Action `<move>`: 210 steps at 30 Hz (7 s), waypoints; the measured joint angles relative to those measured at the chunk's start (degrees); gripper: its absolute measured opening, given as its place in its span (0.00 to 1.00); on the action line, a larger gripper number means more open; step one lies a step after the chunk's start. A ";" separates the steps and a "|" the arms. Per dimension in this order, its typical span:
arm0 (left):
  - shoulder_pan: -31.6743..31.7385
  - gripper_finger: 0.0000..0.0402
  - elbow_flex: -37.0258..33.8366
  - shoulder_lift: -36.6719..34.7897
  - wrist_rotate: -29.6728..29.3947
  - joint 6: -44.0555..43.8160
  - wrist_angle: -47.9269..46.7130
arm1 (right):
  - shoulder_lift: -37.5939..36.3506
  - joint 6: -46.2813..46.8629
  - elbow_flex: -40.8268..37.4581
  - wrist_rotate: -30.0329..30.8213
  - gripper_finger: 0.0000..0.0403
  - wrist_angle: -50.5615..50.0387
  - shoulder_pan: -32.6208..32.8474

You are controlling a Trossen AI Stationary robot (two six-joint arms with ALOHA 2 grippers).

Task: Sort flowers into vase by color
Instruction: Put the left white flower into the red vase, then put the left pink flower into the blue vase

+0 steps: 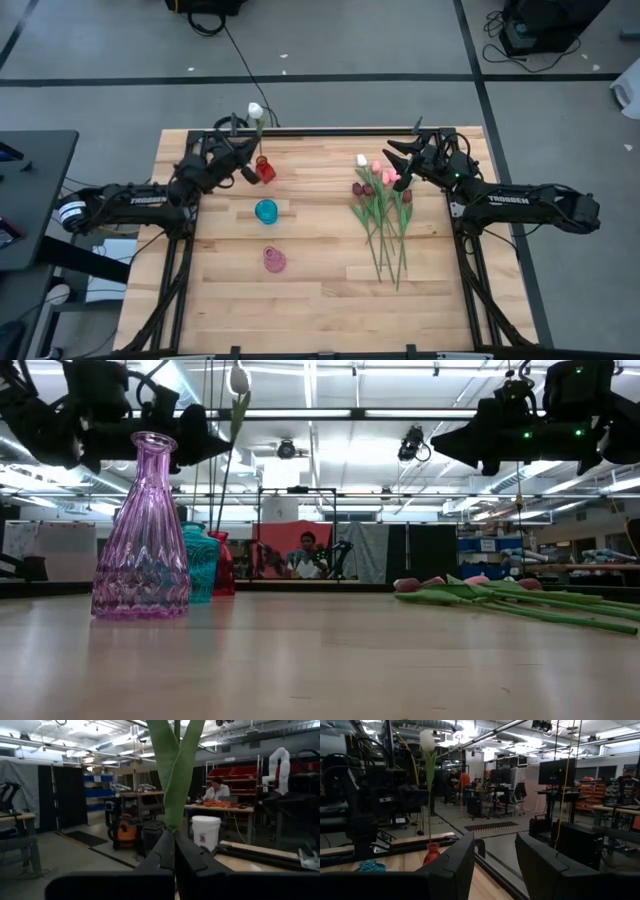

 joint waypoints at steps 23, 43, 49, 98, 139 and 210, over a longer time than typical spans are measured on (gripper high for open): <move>0.00 0.00 -3.37 15.00 -2.44 -1.05 18.25 | 3.84 0.97 0.00 0.24 0.38 1.19 0.00; -0.68 0.32 -4.07 20.55 -10.54 2.20 17.94 | 4.70 0.79 0.00 3.47 0.38 -3.07 0.04; -4.38 0.39 -4.07 20.52 -12.85 1.59 14.91 | 4.69 1.29 0.00 3.70 0.38 -3.17 0.04; -20.73 0.39 63.68 54.82 0.40 -28.95 -64.75 | -11.46 -4.22 0.04 4.92 0.38 -23.48 -2.23; -34.41 0.37 91.13 78.42 0.95 -36.99 -77.41 | -14.08 -5.16 0.00 2.17 0.38 -30.05 -1.62; -32.02 0.15 86.35 55.31 0.04 -31.61 -109.35 | -14.08 -3.65 0.00 0.19 0.38 -29.81 -1.62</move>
